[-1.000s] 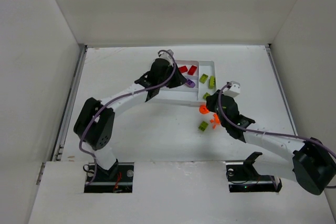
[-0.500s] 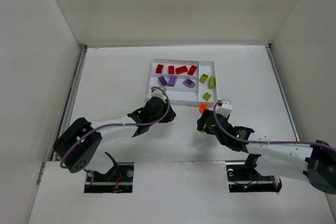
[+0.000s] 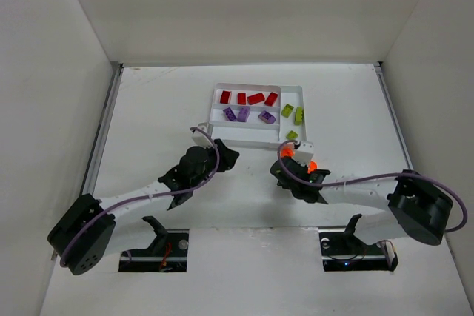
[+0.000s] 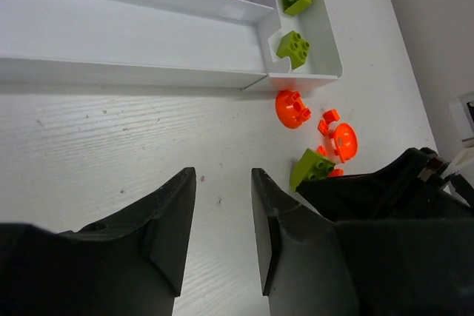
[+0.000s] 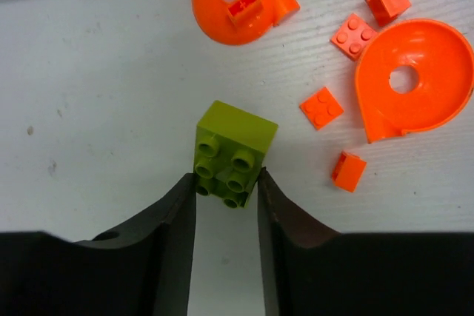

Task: Sort the legos into containers by color

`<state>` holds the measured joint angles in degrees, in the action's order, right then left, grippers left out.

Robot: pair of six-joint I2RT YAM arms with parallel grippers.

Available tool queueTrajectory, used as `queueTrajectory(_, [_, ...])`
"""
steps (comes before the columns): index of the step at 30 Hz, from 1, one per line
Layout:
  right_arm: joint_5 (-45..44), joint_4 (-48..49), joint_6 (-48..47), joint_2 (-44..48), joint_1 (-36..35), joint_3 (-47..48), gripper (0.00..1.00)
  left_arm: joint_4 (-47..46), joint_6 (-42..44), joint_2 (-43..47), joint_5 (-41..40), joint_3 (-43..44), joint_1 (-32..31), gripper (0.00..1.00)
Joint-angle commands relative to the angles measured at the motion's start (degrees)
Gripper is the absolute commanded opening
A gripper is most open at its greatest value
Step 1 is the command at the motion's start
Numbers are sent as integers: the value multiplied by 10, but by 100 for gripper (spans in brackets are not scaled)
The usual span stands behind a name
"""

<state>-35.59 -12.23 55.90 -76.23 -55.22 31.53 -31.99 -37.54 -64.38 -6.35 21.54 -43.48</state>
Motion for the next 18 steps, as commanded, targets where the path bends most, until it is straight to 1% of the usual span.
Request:
queueTrajectory(1, [-40, -22, 13, -23, -5, 51, 28, -49, 2, 7, -2, -11, 6, 33])
queueTrajectory(2, [-44, -30, 9, -24, -10, 64, 26, -49, -1, 7, -1, -11, 6, 34])
queueTrajectory(5, [-60, -41, -16, -2, -25, 91, 25, -59, -3, 5, -6, -14, -3, 35])
queueTrajectory(7, [-62, -35, -46, 16, -11, 104, 26, -67, -8, -2, -3, -16, -2, 35])
queueTrajectory(11, [-42, 32, -167, 11, 101, 138, 26, -75, -14, -10, -4, -17, -5, 36])
queueTrajectory(13, [-19, 75, -206, -9, 145, 154, 27, -80, -17, -19, 0, -18, 0, 36])
queueTrajectory(16, [1, 128, -245, -49, 185, 180, 27, -81, -17, -16, -1, -20, -1, 37])
queueTrajectory(18, [10, 141, -263, -85, 206, 207, 28, -83, -15, -15, -5, -22, -1, 37])
